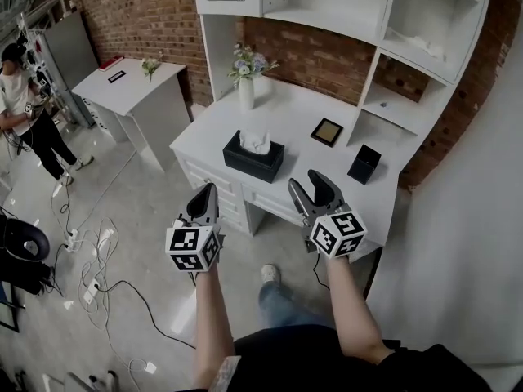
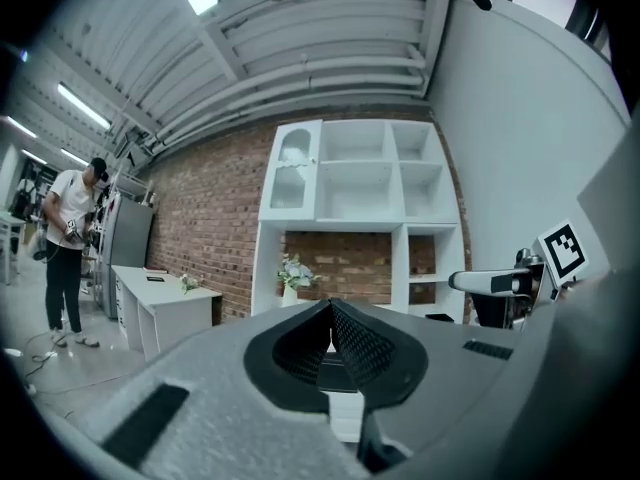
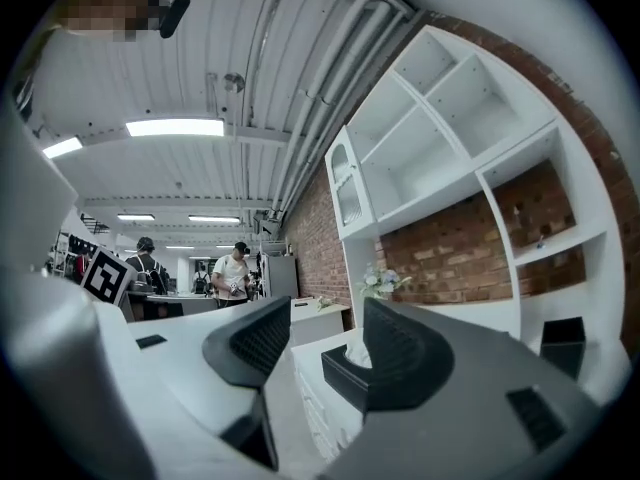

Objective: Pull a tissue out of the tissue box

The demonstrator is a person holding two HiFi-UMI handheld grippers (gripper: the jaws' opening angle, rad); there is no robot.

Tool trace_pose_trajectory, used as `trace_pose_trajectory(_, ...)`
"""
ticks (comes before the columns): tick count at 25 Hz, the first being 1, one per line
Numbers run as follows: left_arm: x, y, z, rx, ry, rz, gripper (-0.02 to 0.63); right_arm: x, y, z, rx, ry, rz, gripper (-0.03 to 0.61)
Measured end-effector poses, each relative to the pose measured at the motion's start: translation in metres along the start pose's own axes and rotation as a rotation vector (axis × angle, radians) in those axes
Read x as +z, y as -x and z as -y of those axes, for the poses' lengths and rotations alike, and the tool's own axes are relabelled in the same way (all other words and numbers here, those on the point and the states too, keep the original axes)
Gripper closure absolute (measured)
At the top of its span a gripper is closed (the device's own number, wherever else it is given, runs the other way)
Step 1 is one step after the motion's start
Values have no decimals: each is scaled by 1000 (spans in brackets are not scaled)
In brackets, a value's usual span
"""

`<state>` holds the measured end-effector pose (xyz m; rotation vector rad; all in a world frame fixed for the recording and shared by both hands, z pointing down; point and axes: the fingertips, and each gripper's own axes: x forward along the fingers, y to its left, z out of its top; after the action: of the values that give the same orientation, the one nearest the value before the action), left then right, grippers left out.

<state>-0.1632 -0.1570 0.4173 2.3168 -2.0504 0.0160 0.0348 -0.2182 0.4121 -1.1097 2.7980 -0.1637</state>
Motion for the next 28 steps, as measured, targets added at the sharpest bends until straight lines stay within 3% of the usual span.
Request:
trace_pose_trajectory(4,1,-67,-33,27,0,-31,604,-17,-74,34,31,-51,-53,370)
trace_pose_trajectory(10,-4,-151,-70,52,11,-48,604,-37,-162,71,82,-34,-120,370)
trace_pose_trajectory(22,-12,-218,-97,46,44,-87,604,-54,-218,109,74,-52,-193,371)
trace_pose_trajectory(28,-12,-241,-106,25,57,-94,604,-57,-238,115,103,-9,-247,371)
